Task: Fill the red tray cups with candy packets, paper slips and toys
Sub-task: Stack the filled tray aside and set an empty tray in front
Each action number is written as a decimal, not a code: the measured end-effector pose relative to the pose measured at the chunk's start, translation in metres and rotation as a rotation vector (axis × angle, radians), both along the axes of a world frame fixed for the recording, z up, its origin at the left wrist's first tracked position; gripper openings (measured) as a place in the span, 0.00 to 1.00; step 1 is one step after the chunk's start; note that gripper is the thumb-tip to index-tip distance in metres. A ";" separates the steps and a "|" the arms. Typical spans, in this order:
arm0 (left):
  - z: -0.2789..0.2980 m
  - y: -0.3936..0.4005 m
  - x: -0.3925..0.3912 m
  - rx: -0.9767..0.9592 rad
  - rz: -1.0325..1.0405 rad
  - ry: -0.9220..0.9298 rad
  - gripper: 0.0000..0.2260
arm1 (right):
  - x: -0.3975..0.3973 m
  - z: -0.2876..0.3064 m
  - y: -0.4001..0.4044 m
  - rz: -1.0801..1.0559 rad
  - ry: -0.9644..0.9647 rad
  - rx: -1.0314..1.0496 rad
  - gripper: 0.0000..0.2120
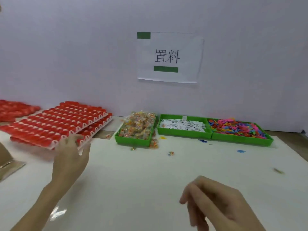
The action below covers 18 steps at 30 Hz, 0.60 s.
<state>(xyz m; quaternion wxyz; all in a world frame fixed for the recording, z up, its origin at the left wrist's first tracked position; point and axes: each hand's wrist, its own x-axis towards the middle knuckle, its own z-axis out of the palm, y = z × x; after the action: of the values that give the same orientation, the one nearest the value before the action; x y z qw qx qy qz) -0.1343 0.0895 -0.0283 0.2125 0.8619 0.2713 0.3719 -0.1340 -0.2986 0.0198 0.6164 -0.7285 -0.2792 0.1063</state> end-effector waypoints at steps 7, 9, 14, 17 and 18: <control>0.007 0.080 -0.005 0.083 0.252 -0.191 0.12 | 0.064 -0.014 0.164 0.107 0.143 -0.074 0.11; 0.019 0.109 0.000 0.147 0.307 -0.172 0.12 | 0.085 -0.022 0.208 0.117 0.212 -0.028 0.11; 0.046 0.183 0.017 0.276 0.361 0.097 0.15 | 0.125 -0.022 0.305 0.112 0.406 0.092 0.11; 0.054 0.222 0.031 0.215 0.370 0.286 0.21 | 0.134 -0.020 0.348 0.136 0.536 0.145 0.11; 0.055 0.235 0.036 0.170 0.376 0.353 0.24 | 0.135 -0.020 0.359 0.144 0.557 0.145 0.12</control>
<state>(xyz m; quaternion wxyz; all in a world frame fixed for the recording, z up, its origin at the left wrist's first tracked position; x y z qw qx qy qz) -0.0982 0.3240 0.0269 0.0159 0.8627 0.4272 0.2703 0.0013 0.0603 -0.0003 0.7107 -0.6036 -0.1572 0.3254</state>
